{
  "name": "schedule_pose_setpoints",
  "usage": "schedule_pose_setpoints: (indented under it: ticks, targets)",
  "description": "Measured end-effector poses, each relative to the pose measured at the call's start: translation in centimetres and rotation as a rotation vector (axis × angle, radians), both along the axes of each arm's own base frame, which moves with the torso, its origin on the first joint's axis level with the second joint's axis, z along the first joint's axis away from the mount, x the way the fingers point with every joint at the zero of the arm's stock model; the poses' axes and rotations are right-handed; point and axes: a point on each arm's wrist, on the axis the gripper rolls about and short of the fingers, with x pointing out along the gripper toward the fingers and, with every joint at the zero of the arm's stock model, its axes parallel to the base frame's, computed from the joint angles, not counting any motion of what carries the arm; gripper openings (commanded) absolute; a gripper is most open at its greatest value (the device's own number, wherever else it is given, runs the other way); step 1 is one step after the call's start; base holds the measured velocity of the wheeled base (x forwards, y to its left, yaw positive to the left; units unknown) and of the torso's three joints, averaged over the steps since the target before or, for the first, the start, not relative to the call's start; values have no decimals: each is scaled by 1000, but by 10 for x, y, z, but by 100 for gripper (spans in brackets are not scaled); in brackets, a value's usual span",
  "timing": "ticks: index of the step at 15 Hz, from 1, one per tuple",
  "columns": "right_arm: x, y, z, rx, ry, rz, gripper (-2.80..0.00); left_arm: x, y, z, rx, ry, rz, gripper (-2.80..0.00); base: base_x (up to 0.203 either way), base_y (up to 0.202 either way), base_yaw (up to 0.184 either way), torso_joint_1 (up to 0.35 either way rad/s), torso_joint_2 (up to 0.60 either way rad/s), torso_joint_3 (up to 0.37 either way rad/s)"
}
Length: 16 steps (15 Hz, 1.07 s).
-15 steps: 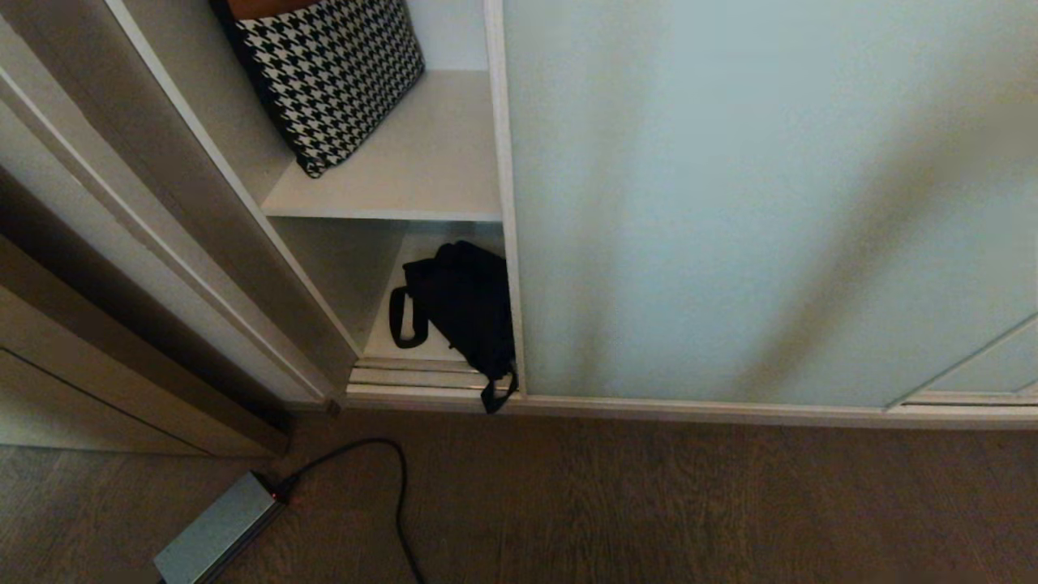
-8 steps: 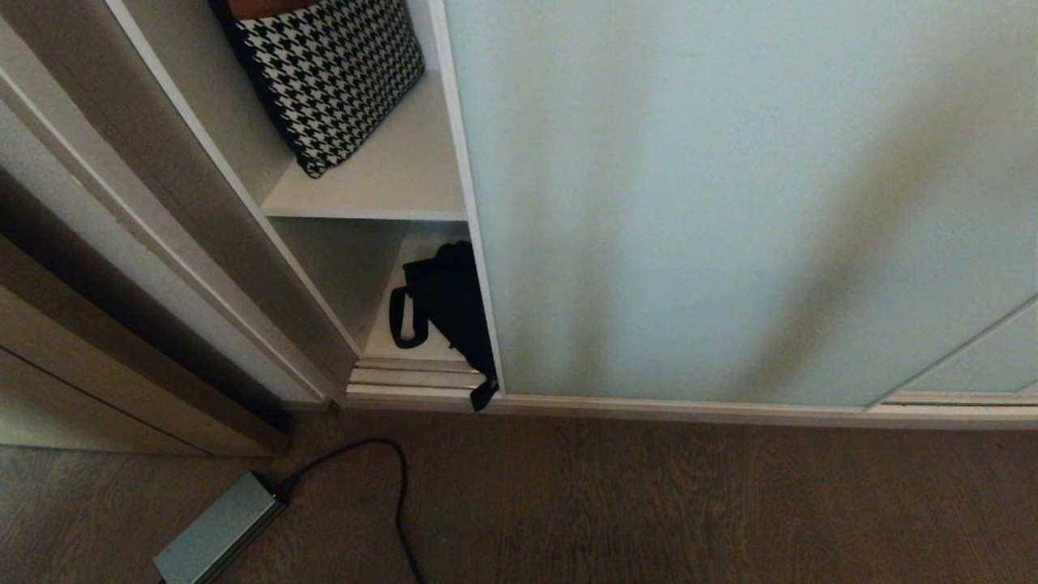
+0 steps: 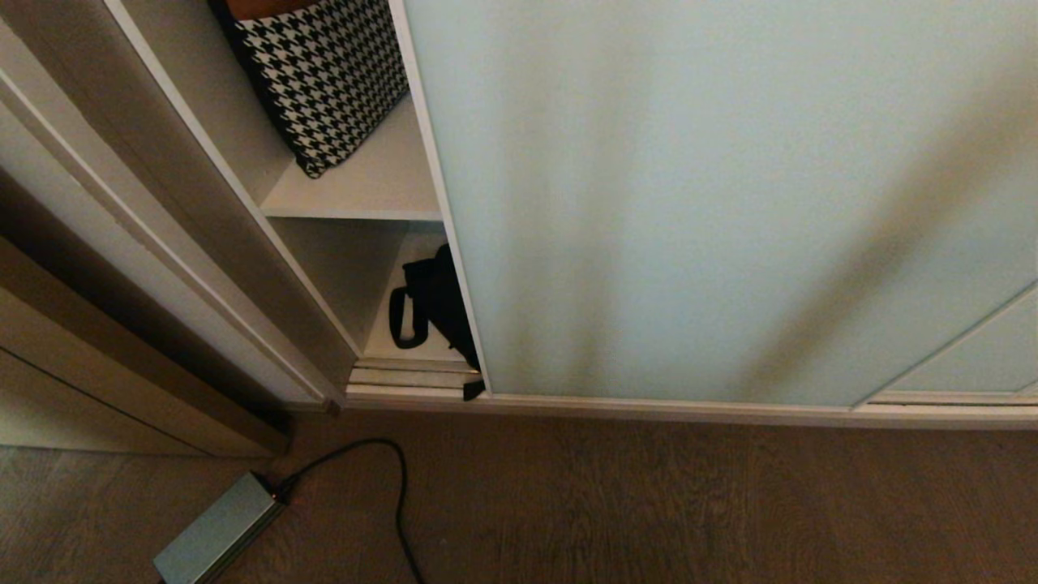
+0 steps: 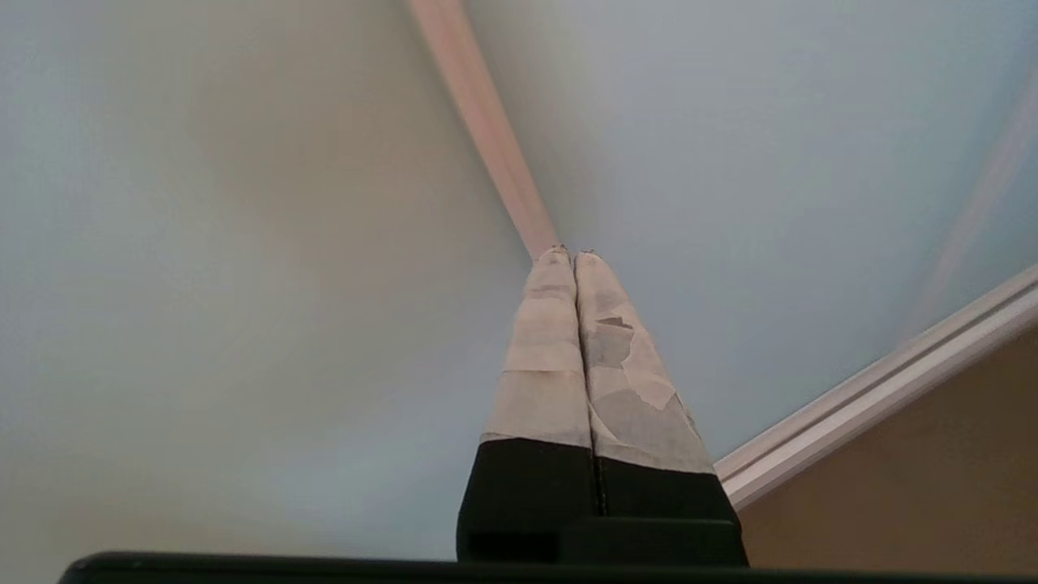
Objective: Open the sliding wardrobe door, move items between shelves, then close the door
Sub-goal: Close the door
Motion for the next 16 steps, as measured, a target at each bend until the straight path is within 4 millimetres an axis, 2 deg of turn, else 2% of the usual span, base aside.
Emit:
schedule_pose_setpoints:
  ticks: [4, 7, 16]
  targets:
    - [20, -32, -18, 180, 27, 130, -280, 0, 0, 0, 0, 0, 0, -280, 0, 0, 0, 0, 0, 0]
    - [31, -48, -30, 248, 30, 170, -280, 0, 0, 0, 0, 0, 0, -280, 0, 0, 0, 0, 0, 0]
    - [62, -71, -59, 300, 74, 261, -280, 0, 0, 0, 0, 0, 0, -280, 0, 0, 0, 0, 0, 0]
